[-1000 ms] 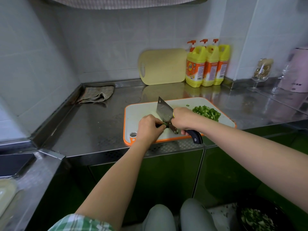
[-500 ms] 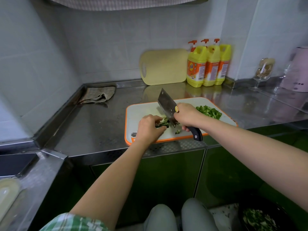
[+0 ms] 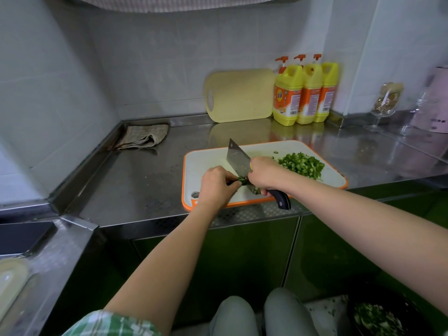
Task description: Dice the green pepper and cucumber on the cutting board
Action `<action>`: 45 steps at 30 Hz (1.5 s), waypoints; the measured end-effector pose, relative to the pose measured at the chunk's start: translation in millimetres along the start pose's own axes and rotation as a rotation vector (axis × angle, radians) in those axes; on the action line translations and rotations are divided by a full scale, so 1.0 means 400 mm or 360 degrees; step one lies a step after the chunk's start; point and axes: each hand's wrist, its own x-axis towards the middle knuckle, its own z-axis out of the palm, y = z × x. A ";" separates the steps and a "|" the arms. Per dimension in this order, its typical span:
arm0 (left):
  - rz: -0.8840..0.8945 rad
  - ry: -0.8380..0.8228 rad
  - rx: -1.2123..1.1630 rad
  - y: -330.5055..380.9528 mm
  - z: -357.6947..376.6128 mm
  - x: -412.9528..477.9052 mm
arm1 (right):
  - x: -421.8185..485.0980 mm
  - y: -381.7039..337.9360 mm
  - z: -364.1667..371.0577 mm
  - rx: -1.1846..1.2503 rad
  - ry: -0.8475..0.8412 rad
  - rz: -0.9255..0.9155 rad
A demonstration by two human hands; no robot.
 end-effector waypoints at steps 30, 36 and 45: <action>-0.0055 -0.0057 -0.0085 0.003 -0.016 -0.002 | 0.044 0.022 -0.010 0.0259 0.0115 0.0031; -0.0046 0.0004 0.0092 -0.009 -0.013 -0.003 | 0.017 0.013 -0.038 0.0261 0.0046 -0.0068; -0.0094 0.0030 0.0074 -0.009 -0.009 -0.004 | -0.003 -0.002 -0.011 0.0107 0.0008 -0.0067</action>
